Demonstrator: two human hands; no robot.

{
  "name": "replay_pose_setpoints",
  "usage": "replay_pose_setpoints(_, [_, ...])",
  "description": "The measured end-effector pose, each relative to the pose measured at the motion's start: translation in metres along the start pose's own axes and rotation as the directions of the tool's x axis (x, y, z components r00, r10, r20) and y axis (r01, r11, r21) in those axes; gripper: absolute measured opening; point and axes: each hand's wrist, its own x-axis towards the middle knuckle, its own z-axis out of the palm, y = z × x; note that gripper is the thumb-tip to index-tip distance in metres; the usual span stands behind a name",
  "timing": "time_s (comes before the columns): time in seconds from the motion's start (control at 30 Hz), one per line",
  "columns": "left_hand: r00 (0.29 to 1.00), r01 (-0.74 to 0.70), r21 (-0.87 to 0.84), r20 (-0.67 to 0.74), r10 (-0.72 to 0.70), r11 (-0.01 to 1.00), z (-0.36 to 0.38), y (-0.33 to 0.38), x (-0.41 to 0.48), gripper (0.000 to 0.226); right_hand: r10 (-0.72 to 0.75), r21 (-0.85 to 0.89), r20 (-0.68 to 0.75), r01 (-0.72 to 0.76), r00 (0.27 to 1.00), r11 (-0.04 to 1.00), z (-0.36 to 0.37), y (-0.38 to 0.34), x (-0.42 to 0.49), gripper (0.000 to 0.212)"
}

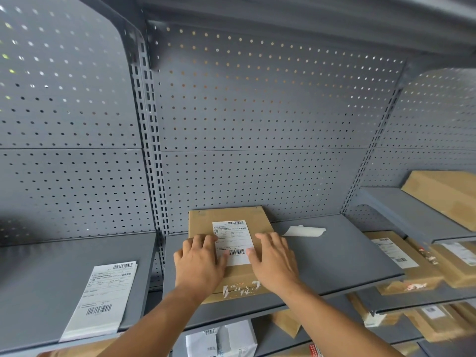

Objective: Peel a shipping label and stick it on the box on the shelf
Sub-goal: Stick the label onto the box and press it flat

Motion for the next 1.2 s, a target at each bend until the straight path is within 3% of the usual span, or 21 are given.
replay_pose_setpoints(0.07, [1.000,0.002,0.048,0.005,-0.002,0.999,0.000,0.003,0.000,0.065,0.006,-0.033,0.011,-0.006,1.000,0.999,0.001,-0.005,-0.002,0.069])
replay_pose_setpoints(0.17, [1.000,-0.001,0.046,0.001,0.001,0.999,0.002,0.001,0.000,0.069,0.009,-0.028,0.014,-0.009,1.000,1.000,0.001,-0.005,-0.002,0.071])
replay_pose_setpoints(0.33, [1.000,0.007,-0.085,0.003,-0.007,0.996,0.004,-0.008,0.001,0.052,0.008,0.059,0.031,-0.009,0.999,0.998,-0.002,0.003,0.002,0.051])
replay_pose_setpoints(0.5, [0.999,-0.024,-0.122,-0.025,0.021,0.992,0.004,-0.013,0.000,0.034,-0.053,0.021,-0.014,0.053,0.999,0.998,0.001,0.005,-0.001,0.036])
replay_pose_setpoints(0.63, [1.000,0.000,-0.056,-0.001,0.000,0.998,-0.010,-0.004,0.012,0.042,0.015,-0.040,-0.039,-0.016,0.999,0.999,-0.005,-0.003,0.009,0.059])
replay_pose_setpoints(0.83, [0.996,0.042,0.093,0.073,-0.049,0.995,-0.008,0.008,0.027,0.077,0.054,-0.048,0.086,-0.050,0.995,0.998,0.000,-0.012,0.030,0.089])
replay_pose_setpoints(1.0, [0.996,0.068,0.121,0.050,-0.074,0.990,-0.002,0.008,0.026,0.080,0.025,-0.049,0.064,-0.022,0.998,0.999,0.007,-0.009,0.028,0.077])
replay_pose_setpoints(1.2, [0.997,0.055,0.073,0.047,-0.058,0.996,-0.002,0.006,0.024,0.051,0.029,0.031,0.033,-0.030,0.999,0.999,0.007,-0.004,0.028,0.050])
